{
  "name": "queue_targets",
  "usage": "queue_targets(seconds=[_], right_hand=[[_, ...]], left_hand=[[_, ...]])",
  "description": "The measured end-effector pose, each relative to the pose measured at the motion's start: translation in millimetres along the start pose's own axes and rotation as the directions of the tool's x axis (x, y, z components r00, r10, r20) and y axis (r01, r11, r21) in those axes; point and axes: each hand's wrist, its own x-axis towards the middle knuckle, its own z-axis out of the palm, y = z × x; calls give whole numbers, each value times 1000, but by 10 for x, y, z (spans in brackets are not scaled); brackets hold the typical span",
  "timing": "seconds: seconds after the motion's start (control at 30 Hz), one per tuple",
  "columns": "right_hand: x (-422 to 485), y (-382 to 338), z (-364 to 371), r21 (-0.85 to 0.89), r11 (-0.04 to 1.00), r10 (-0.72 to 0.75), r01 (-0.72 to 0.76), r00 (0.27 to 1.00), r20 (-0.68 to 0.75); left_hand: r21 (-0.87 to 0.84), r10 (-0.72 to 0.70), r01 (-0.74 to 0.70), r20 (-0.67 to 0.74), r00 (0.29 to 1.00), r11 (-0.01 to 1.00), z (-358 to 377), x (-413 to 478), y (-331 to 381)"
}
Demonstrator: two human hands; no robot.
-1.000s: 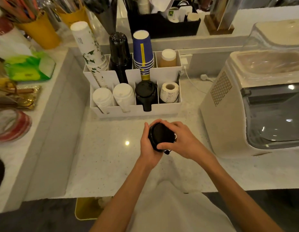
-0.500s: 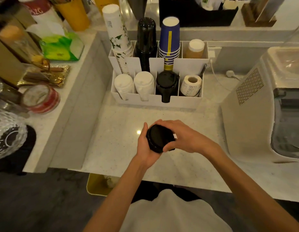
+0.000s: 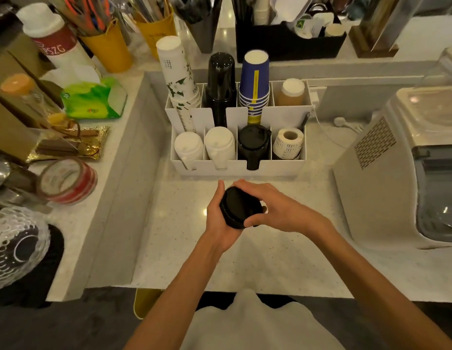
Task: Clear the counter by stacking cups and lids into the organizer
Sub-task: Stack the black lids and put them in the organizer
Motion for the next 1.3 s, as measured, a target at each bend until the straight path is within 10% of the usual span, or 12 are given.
queue_targets(seconds=[0.23,0.4,0.93,1.3], right_hand=[[74,-154,174,497,826,460,-268,829,-317],[134,-44,212,880,474,465,-30,857,-221],[859,248,-694,666,746,531,-7,610,-588],[1321,571,-771,653,749,572,-110,606,-553]], left_hand=[[-9,201,-201,25,979,980,83,147,290],[232,255,-259,49,966,937,-6,272,318],[922,396,-273,151,906,273,528,1169,1042],[972,407,-118,26,913,203,531,1594,1057]])
